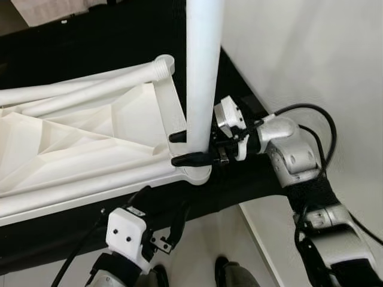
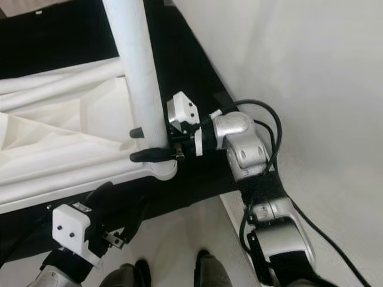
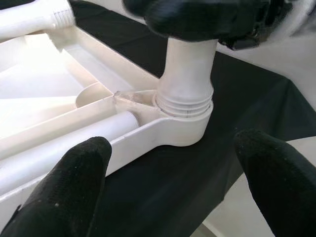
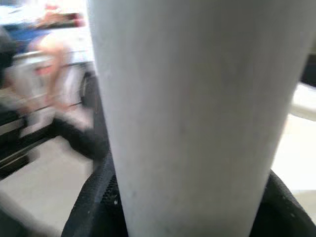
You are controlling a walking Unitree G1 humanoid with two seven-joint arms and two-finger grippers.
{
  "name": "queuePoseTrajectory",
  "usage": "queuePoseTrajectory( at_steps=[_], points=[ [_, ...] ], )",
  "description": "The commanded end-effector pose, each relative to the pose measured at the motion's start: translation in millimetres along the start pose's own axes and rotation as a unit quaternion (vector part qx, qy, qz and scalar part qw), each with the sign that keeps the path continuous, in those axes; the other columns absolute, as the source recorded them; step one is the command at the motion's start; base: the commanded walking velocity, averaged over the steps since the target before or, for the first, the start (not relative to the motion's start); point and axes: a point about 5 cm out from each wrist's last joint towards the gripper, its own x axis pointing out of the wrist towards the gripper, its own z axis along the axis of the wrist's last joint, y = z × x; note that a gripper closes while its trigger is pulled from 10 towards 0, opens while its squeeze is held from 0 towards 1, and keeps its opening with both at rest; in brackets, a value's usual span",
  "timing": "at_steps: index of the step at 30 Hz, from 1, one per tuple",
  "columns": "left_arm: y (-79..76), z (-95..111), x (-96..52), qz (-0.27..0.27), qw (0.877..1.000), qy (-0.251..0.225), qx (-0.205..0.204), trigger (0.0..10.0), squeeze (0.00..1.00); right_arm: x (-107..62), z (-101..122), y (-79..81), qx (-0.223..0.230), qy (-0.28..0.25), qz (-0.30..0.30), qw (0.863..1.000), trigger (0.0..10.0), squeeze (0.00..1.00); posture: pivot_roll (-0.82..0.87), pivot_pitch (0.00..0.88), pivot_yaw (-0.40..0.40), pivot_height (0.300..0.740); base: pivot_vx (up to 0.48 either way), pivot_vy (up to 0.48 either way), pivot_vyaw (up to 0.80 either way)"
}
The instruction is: Building children table
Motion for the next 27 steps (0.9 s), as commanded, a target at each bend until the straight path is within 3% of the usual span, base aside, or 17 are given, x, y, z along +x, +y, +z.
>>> queuePoseTrajectory(
  at_steps=[1, 2, 3, 4, 5, 7, 9, 13, 15, 16, 17, 18, 19, 20, 23, 26, 27],
  points=[
    [0.2, -2.6, -2.5, 0.000, 1.000, 0.009, -0.003, 10.0, 0.00, 4.9, -27.9, 9.6, 0.035, 0.065, -0.155, 0.985, 0.0, 0.00, -0.02, 0.301, 0.015, 0.740, 0.000, 0.000, 0.00],
    [0.7, -2.5, -2.7, 0.000, 1.000, 0.008, -0.002, 10.0, 0.00, 5.6, -37.0, 14.7, 0.037, 0.090, -0.241, 0.966, 0.0, 0.00, -0.02, 0.301, 0.015, 0.740, 0.000, 0.000, 0.00],
    [1.5, -2.5, -2.8, 0.000, 1.000, 0.008, -0.002, 10.0, 0.00, 2.1, -44.4, 16.0, 0.018, 0.127, -0.331, 0.935, 0.0, 0.00, -0.03, 0.301, 0.018, 0.740, 0.000, 0.000, 0.00],
    [2.1, -2.6, -2.5, -0.001, 1.000, 0.009, -0.002, 10.0, 0.00, 8.6, -57.7, 36.9, 0.051, 0.153, -0.356, 0.920, 0.0, 0.00, -0.03, 0.299, 0.025, 0.740, 0.000, 0.000, 0.00],
    [2.1, -2.6, -2.5, -0.001, 1.000, 0.009, -0.002, 10.0, 0.00, 8.6, -57.7, 36.9, 0.051, 0.153, -0.356, 0.920, 0.0, 0.00, -0.03, 0.299, 0.025, 0.740, 0.000, 0.000, 0.00],
    [3.3, -3.5, -1.8, -0.002, 1.000, 0.010, -0.002, 10.0, 0.00, 19.3, -66.0, 56.4, 0.092, 0.162, -0.368, 0.911, 0.0, 0.00, -0.02, 0.291, 0.037, 0.740, 0.000, 0.000, 0.00],
    [3.8, -4.1, -1.5, -0.003, 1.000, 0.011, -0.001, 10.0, 0.00, 23.6, -65.6, 57.5, 0.100, 0.156, -0.370, 0.911, 0.0, 0.00, -0.02, 0.291, 0.037, 0.740, 0.000, 0.000, 0.00],
    [5.3, -5.0, -0.9, 0.000, 1.000, 0.011, 0.001, 10.0, 0.00, 23.7, -57.2, 37.7, 0.088, 0.140, -0.369, 0.914, 0.0, 0.00, -0.02, 0.284, 0.025, 0.740, 0.000, 0.000, 0.00],
    [5.6, -4.8, -0.8, 0.001, 1.000, 0.011, 0.001, 10.0, 0.00, 23.3, -55.2, 36.3, 0.091, 0.141, -0.376, 0.911, 0.0, 0.00, -0.02, 0.285, 0.026, 0.740, 0.000, 0.000, 0.00],
    [5.9, -4.5, -1.0, 0.003, 1.000, 0.010, 0.002, 10.0, 0.00, 26.2, -49.1, 33.0, 0.099, 0.118, -0.357, 0.921, 10.0, 0.00, -0.02, 0.286, 0.025, 0.740, 0.000, 0.000, 0.00],
    [5.9, -4.5, -1.0, 0.003, 1.000, 0.010, 0.002, 10.0, 0.00, 26.2, -49.1, 33.0, 0.099, 0.118, -0.357, 0.921, 10.0, 0.00, -0.02, 0.286, 0.025, 0.740, 0.000, 0.000, 0.00],
    [5.9, -4.3, -1.0, 0.005, 1.000, 0.010, 0.003, 10.0, 0.00, 30.8, -39.0, 31.6, 0.107, 0.084, -0.317, 0.939, 10.0, 0.61, -0.02, 0.285, 0.026, 0.740, 0.000, 0.000, 0.00],
    [5.8, -4.2, -0.9, 0.005, 1.000, 0.009, 0.003, 10.0, 0.00, 35.4, -25.1, 32.5, 0.105, 0.041, -0.239, 0.964, 10.0, 1.00, -0.01, 0.285, 0.026, 0.740, 0.000, 0.000, 0.00],
    [5.8, -4.2, -0.9, 0.005, 1.000, 0.009, 0.003, 10.0, 0.00, 35.4, -25.1, 32.5, 0.105, 0.041, -0.239, 0.964, 10.0, 1.00, -0.01, 0.285, 0.026, 0.740, 0.000, 0.000, 0.00],
    [5.3, -4.1, -0.5, 0.003, 1.000, 0.009, 0.001, 10.0, 0.00, 35.7, -6.3, 30.1, 0.102, -0.023, -0.077, 0.992, 10.0, 1.00, -0.02, 0.285, 0.030, 0.740, 0.000, 0.000, 0.00],
    [4.7, -3.9, -0.3, 0.001, 1.000, 0.008, 0.000, 10.0, 0.00, 32.8, -6.6, 27.9, 0.081, -0.026, 0.036, 0.996, 10.0, 1.00, -0.01, 0.287, 0.031, 0.740, 0.000, 0.000, 0.00],
    [4.7, -3.9, -0.3, 0.001, 1.000, 0.008, 0.000, 10.0, 0.00, 32.8, -6.6, 27.9, 0.081, -0.026, 0.036, 0.996, 10.0, 1.00, -0.01, 0.287, 0.031, 0.740, 0.000, 0.000, 0.00]
  ],
)
